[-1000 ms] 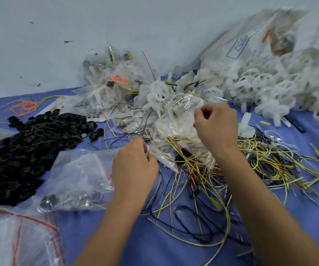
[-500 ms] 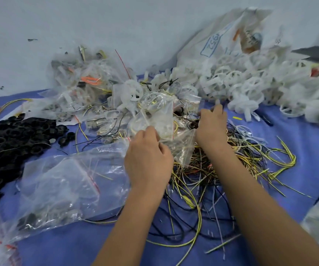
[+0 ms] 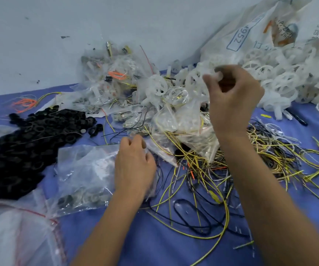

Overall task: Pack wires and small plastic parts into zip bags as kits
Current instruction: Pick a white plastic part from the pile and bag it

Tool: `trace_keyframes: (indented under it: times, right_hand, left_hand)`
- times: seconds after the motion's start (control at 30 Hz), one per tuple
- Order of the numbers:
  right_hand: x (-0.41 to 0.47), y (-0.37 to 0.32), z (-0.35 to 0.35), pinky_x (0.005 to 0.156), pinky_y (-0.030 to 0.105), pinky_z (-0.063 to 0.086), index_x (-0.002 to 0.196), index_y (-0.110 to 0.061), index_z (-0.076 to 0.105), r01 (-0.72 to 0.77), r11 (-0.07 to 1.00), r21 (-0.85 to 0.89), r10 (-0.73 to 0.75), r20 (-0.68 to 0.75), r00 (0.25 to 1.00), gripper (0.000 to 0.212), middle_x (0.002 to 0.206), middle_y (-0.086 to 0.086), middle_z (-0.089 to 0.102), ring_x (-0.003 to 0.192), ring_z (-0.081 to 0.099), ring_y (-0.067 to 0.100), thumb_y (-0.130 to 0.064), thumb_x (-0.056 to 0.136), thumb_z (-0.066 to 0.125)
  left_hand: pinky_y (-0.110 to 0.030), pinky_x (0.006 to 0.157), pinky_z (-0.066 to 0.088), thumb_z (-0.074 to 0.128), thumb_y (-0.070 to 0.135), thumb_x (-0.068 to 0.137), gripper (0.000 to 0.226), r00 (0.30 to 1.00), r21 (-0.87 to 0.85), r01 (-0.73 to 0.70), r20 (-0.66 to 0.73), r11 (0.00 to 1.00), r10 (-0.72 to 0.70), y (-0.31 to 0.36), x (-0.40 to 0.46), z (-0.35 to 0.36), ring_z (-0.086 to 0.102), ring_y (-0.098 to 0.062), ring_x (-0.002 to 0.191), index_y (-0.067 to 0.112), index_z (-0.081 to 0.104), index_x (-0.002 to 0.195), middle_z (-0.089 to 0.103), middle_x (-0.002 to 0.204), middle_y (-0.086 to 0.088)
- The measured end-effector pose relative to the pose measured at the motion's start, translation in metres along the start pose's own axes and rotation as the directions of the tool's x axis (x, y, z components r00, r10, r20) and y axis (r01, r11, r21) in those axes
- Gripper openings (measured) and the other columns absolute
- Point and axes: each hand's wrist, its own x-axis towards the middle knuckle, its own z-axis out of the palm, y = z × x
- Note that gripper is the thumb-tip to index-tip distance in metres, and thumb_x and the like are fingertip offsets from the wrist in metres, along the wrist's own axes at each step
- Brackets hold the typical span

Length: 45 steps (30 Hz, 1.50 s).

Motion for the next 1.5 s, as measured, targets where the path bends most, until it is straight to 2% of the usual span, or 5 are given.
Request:
trace_keyframes:
  times: [0.13, 0.3, 0.77, 1.2, 1.5]
  right_hand:
    - [-0.034, -0.039, 0.036, 0.054, 0.024, 0.054, 0.088, -0.003, 0.072, -0.531, 0.610, 0.588, 0.359, 0.392, 0.847, 0.017, 0.066, 0.005, 0.069, 0.056, 0.066, 0.014, -0.018, 0.086, 0.079]
    - [-0.100, -0.042, 0.066, 0.066, 0.023, 0.059, 0.084, -0.004, 0.069, -0.871, 0.264, 0.414, 0.301, 0.823, 0.482, 0.018, 0.075, 0.011, 0.070, 0.063, 0.067, 0.015, -0.021, 0.090, 0.071]
    - [-0.119, -0.024, 0.062, 0.039, 0.024, 0.040, 0.081, 0.001, 0.065, -0.607, 0.781, 0.149, 0.237, 0.827, 0.509, 0.026, 0.060, 0.012, 0.066, 0.041, 0.052, 0.016, -0.020, 0.086, 0.081]
    - [-0.121, -0.032, 0.056, 0.071, 0.019, 0.059, 0.104, -0.007, 0.072, -0.348, 0.924, 0.158, 0.049, 0.854, 0.517, 0.025, 0.085, 0.008, 0.075, 0.070, 0.076, 0.012, 0.011, 0.087, 0.067]
    - [-0.129, -0.043, 0.056, 0.050, 0.043, 0.056, 0.085, 0.001, 0.066, -0.368, 0.889, 0.271, -0.064, 0.871, 0.488, 0.004, 0.066, 0.014, 0.069, 0.049, 0.067, 0.025, 0.003, 0.088, 0.066]
  left_hand:
    - [-0.041, 0.085, 0.045, 0.066, 0.014, 0.089, 0.008, 0.994, -0.128, 0.105, 0.007, 0.986, -0.105, -0.032, 0.002, -0.010, 0.057, -0.029, 0.091, 0.014, 0.062, 0.095, 0.055, 0.103, -0.006]
    - [-0.031, 0.070, 0.051, 0.068, 0.004, 0.082, 0.026, 0.987, -0.360, 0.161, 0.032, 0.919, -0.160, -0.053, 0.003, -0.021, 0.063, -0.014, 0.073, 0.024, 0.059, 0.096, 0.067, 0.087, 0.007]
    - [-0.020, 0.060, 0.048, 0.080, 0.010, 0.083, 0.022, 0.785, -0.784, 0.104, -0.314, 0.612, -0.535, -0.061, 0.006, -0.033, 0.059, -0.007, 0.060, 0.020, 0.061, 0.079, 0.064, 0.067, 0.009]
    - [-0.044, 0.069, 0.050, 0.069, 0.011, 0.081, 0.014, 0.906, -0.351, 0.067, -0.371, 0.934, -0.204, -0.041, -0.010, -0.029, 0.057, -0.019, 0.069, 0.014, 0.056, 0.084, 0.059, 0.073, 0.002]
    - [-0.029, 0.065, 0.045, 0.075, 0.015, 0.091, 0.010, 0.844, -0.264, -0.270, -0.527, 0.926, 0.096, -0.037, -0.012, -0.032, 0.054, -0.014, 0.068, 0.013, 0.071, 0.081, 0.063, 0.078, 0.003]
